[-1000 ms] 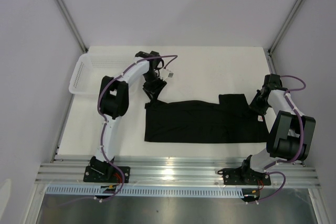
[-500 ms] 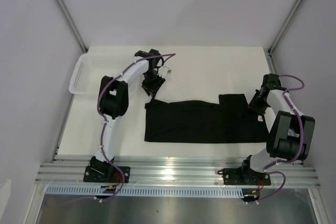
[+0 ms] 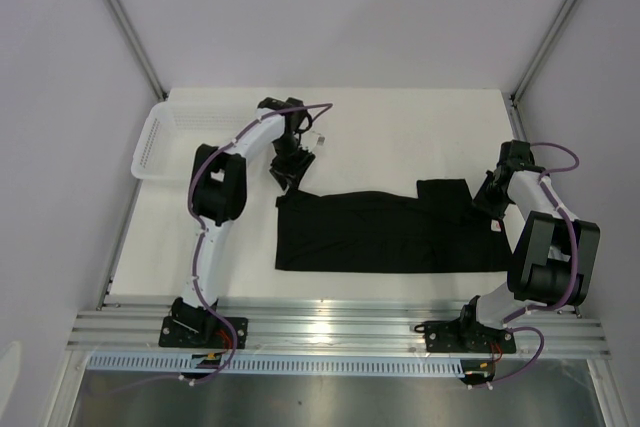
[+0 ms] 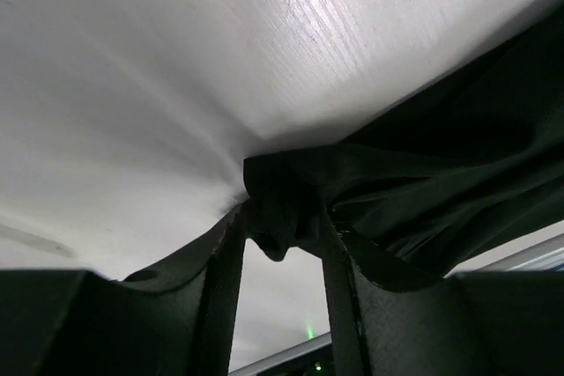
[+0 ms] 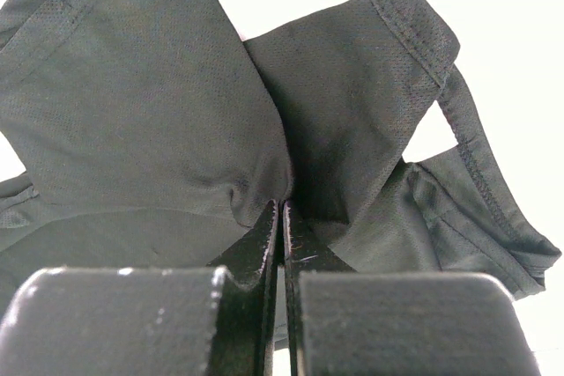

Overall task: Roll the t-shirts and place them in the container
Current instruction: Fold the tshirt

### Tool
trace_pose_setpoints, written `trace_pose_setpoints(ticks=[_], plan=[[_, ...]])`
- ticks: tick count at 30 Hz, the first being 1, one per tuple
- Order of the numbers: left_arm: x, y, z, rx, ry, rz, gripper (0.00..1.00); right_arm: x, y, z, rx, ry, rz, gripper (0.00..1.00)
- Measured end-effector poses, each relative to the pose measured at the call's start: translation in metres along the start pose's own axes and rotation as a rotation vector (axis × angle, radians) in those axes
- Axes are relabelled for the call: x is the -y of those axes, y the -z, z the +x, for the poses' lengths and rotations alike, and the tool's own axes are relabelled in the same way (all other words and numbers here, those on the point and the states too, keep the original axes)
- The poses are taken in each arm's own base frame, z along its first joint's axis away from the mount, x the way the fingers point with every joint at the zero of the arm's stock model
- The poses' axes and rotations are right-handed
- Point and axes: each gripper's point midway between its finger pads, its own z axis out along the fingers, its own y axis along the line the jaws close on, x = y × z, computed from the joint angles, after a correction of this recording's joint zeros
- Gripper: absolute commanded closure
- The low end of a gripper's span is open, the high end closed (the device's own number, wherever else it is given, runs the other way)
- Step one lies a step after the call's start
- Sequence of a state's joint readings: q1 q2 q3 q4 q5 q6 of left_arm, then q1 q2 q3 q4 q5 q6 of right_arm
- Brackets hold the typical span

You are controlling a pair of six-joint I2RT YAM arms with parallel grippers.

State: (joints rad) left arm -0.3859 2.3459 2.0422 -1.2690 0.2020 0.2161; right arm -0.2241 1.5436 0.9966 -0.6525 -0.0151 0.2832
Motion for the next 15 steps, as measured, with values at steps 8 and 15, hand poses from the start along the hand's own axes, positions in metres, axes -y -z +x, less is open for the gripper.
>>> trace_pose_setpoints(ticks=[8,15], plan=[[0.003,-0.022,0.005,-0.059,0.050,0.038,0.74,0.006,0.000,-0.001,0.008,0.012,0.029,1.00],[0.004,-0.020,-0.001,-0.037,0.051,0.045,0.86,0.009,0.000,0.000,0.004,0.019,0.047,1.00]])
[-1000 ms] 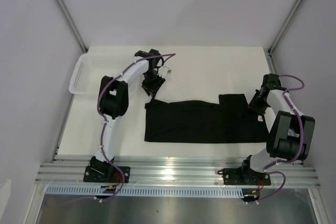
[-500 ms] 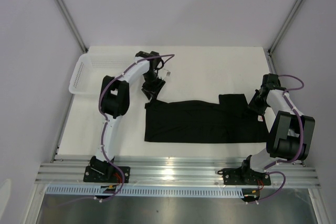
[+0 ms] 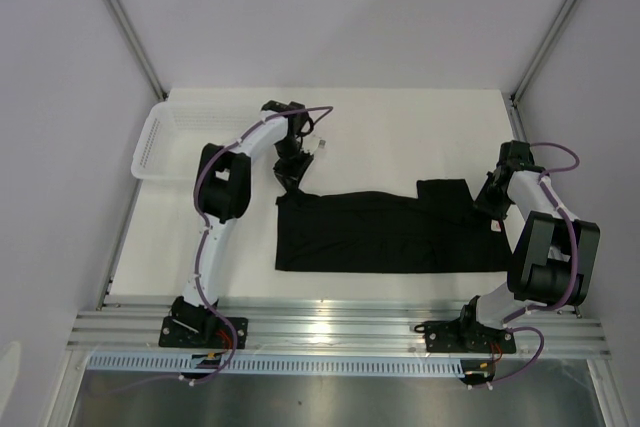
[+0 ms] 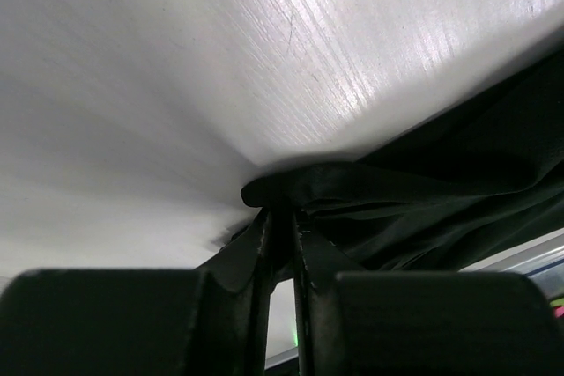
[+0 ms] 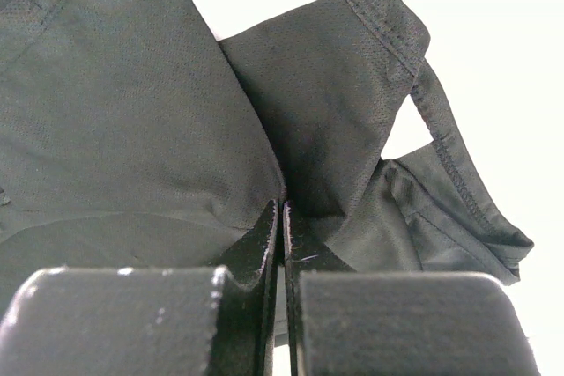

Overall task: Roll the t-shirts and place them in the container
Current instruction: Fold the tshirt

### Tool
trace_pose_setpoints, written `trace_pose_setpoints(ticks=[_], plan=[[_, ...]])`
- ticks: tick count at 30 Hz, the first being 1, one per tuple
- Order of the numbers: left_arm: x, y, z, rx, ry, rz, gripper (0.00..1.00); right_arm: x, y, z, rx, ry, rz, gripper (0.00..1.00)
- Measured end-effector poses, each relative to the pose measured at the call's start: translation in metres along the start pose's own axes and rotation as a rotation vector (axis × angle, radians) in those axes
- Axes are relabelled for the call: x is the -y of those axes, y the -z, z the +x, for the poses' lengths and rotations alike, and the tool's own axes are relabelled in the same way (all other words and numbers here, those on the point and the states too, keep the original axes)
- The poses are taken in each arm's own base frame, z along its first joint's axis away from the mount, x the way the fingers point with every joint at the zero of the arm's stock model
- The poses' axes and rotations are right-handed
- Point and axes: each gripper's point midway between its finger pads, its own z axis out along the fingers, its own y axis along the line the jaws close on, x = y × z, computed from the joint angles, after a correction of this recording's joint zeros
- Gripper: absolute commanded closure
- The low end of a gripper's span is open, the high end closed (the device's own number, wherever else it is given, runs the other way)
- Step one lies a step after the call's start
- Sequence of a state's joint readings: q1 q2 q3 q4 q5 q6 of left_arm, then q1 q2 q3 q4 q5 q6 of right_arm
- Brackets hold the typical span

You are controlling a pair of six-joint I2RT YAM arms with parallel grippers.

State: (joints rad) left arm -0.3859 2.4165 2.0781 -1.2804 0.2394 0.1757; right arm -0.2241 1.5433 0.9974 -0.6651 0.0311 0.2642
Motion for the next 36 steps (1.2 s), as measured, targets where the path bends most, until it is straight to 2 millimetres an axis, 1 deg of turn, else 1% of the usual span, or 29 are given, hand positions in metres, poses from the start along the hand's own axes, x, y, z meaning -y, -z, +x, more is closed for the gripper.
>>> trace_pose_setpoints(ticks=[3,4,5,6,7,10,12,15,23,24,27,28,29,36], plan=[[-0.001,0.000,-0.002,0.009,-0.004,-0.002,0.86,0.000,0.000,0.000,0.000,0.000,0.000,1.00],[-0.001,-0.001,-0.003,0.012,-0.008,-0.003,0.84,0.000,0.000,-0.001,0.002,0.000,0.000,1.00],[-0.002,-0.001,-0.004,0.020,-0.014,-0.004,0.78,0.000,0.001,-0.001,0.002,0.000,0.000,1.00],[-0.002,-0.003,-0.004,0.027,-0.020,-0.006,0.75,-0.001,0.001,-0.002,0.004,0.000,-0.001,1.00],[-0.002,-0.003,-0.003,0.030,-0.025,-0.005,0.69,-0.001,0.002,-0.004,0.007,0.003,-0.001,1.00],[-0.001,0.000,0.001,0.047,-0.040,-0.009,0.66,-0.002,0.004,-0.008,0.018,0.005,-0.004,1.00],[-0.001,0.002,-0.001,0.066,-0.050,-0.012,0.67,-0.002,0.005,-0.010,0.024,0.006,-0.005,1.00],[-0.002,0.003,-0.009,0.100,-0.056,-0.019,0.68,-0.002,0.005,-0.010,0.022,0.006,-0.004,1.00],[-0.006,0.005,-0.019,0.139,-0.043,-0.026,0.72,-0.003,0.005,-0.010,0.022,0.006,-0.005,1.00],[-0.006,0.006,-0.020,0.142,-0.040,-0.027,0.74,-0.002,0.005,-0.010,0.021,0.006,-0.005,1.00],[-0.006,0.006,-0.020,0.145,-0.034,-0.027,0.83,-0.003,0.005,-0.010,0.021,0.006,-0.008,1.00],[-0.006,0.006,-0.021,0.145,-0.034,-0.027,0.93,-0.003,0.005,-0.010,0.021,0.007,-0.009,1.00],[-0.006,0.006,-0.021,0.145,-0.031,-0.027,0.99,-0.004,0.005,-0.009,0.019,0.008,-0.010,1.00],[-0.006,0.006,-0.021,0.148,-0.036,-0.026,0.99,-0.006,0.006,-0.012,0.024,0.014,-0.020,1.00]])
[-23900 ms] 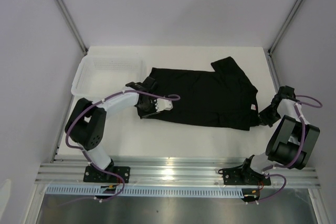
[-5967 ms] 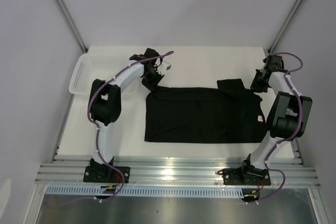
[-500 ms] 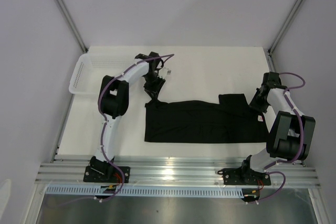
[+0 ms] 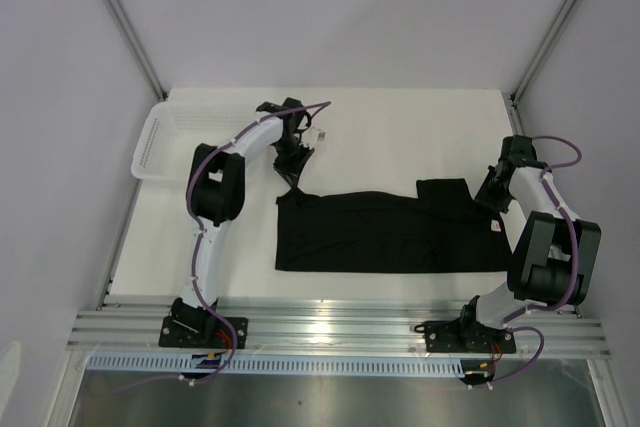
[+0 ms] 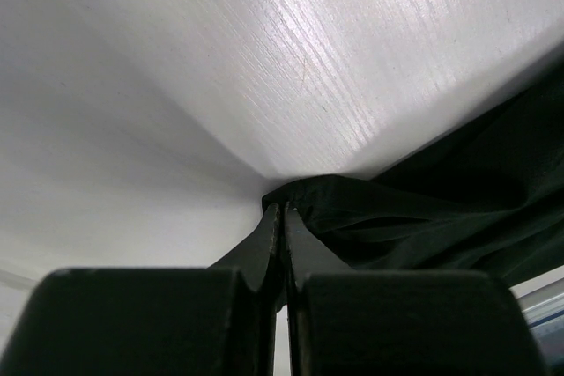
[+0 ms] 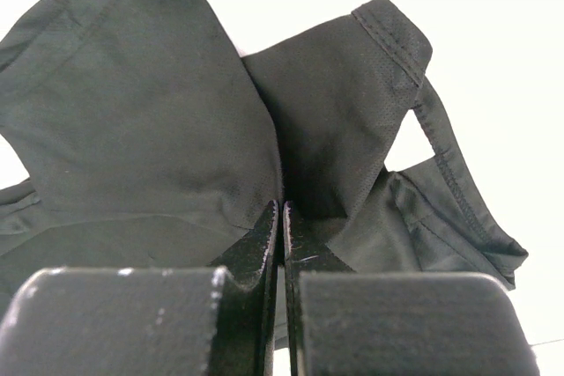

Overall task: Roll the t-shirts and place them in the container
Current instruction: Fold the tshirt

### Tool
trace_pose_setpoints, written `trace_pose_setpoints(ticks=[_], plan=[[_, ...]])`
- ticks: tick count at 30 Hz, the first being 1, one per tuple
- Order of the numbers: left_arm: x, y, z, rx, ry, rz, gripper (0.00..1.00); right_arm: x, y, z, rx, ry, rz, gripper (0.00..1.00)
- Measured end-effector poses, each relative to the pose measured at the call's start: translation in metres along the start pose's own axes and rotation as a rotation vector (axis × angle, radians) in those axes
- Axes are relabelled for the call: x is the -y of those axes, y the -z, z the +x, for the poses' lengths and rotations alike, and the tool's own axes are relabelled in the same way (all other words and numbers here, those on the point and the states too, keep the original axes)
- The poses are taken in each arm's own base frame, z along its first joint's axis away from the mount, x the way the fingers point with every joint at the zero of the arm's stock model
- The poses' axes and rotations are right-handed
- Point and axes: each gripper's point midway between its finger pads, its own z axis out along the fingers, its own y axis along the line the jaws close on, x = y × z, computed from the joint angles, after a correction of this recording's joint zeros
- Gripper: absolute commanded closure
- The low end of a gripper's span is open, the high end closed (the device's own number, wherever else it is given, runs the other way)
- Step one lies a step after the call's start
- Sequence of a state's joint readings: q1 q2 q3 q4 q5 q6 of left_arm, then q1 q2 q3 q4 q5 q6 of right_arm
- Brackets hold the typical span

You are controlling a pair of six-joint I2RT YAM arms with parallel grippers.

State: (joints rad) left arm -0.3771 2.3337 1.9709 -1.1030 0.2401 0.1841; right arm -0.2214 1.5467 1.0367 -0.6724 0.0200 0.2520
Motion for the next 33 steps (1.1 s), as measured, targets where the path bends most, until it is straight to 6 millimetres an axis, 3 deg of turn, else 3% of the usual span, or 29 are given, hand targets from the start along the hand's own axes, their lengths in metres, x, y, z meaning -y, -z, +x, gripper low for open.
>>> trace_pose_setpoints(ticks=[14,25,33], plan=[[-0.004,-0.001,0.000,0.018,0.007,0.003,0.99,-0.002,0.001,-0.003,0.009,0.004,-0.006,1.00],[0.023,0.058,0.011,0.159,-0.065,0.053,0.99,-0.004,0.014,-0.013,0.034,-0.010,-0.050,1.00],[0.021,0.053,0.040,0.127,-0.033,0.073,0.99,0.013,0.018,-0.014,0.035,-0.067,-0.025,1.00]])
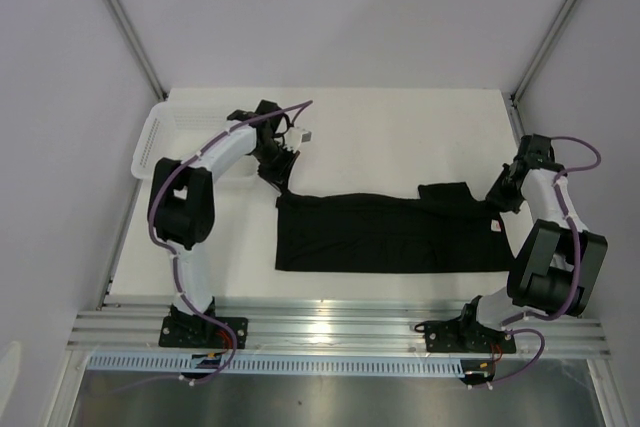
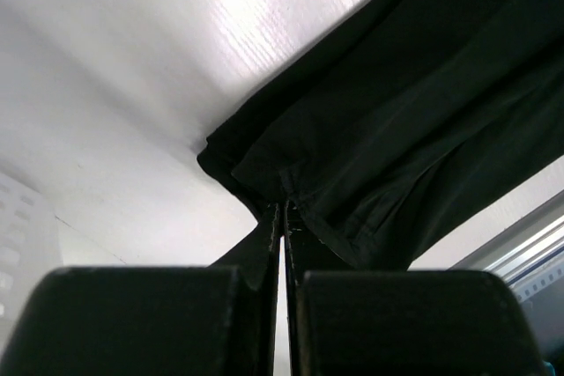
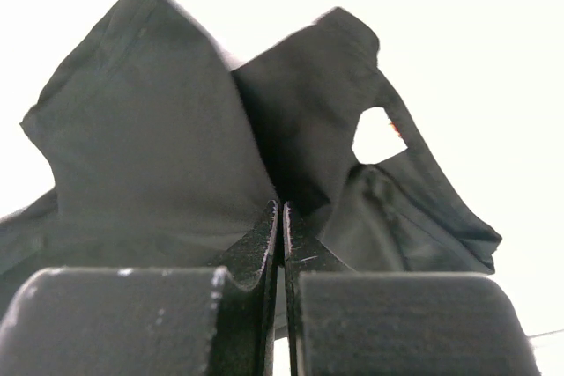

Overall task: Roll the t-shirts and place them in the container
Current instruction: Fold the tshirt

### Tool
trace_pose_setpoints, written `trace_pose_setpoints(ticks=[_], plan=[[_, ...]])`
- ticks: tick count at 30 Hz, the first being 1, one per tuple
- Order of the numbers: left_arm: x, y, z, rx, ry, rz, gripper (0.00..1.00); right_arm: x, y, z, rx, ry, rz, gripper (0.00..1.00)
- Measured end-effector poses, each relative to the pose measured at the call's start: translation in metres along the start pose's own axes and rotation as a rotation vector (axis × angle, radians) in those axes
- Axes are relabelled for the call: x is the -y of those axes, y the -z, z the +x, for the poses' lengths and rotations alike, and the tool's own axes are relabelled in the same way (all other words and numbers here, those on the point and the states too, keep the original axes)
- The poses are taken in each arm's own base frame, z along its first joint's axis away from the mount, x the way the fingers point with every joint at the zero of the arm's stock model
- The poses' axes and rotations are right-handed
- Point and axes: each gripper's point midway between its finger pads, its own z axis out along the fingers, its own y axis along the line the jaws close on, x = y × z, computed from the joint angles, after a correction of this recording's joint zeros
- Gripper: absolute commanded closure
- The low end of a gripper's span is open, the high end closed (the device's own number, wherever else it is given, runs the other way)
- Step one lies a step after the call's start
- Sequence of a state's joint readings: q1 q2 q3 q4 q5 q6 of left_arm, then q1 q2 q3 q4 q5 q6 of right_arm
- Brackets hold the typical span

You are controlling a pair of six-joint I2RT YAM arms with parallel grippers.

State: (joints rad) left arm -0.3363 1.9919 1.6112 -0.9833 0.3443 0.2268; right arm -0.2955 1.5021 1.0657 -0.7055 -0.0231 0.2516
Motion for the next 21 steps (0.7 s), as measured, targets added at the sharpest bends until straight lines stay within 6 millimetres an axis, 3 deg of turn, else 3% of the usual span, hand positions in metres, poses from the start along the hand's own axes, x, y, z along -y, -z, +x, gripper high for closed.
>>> trace_pose_setpoints(ticks=[4,10,18,21], plan=[[0.000,0.004,0.012,0.003,0.009,-0.002,0.99,0.019,0.003,-0.001,-0.001,-0.055,0.044,1.00],[0.004,0.002,0.034,-0.025,0.022,0.008,0.99,0.037,-0.001,0.016,-0.055,-0.108,0.091,1.00],[0.003,0.003,0.032,-0.016,0.023,0.008,0.99,0.026,-0.002,0.012,-0.053,-0.110,0.037,1.00],[0.002,0.012,0.015,0.028,0.008,-0.002,0.99,0.012,-0.002,-0.008,-0.028,-0.089,0.011,1.00]])
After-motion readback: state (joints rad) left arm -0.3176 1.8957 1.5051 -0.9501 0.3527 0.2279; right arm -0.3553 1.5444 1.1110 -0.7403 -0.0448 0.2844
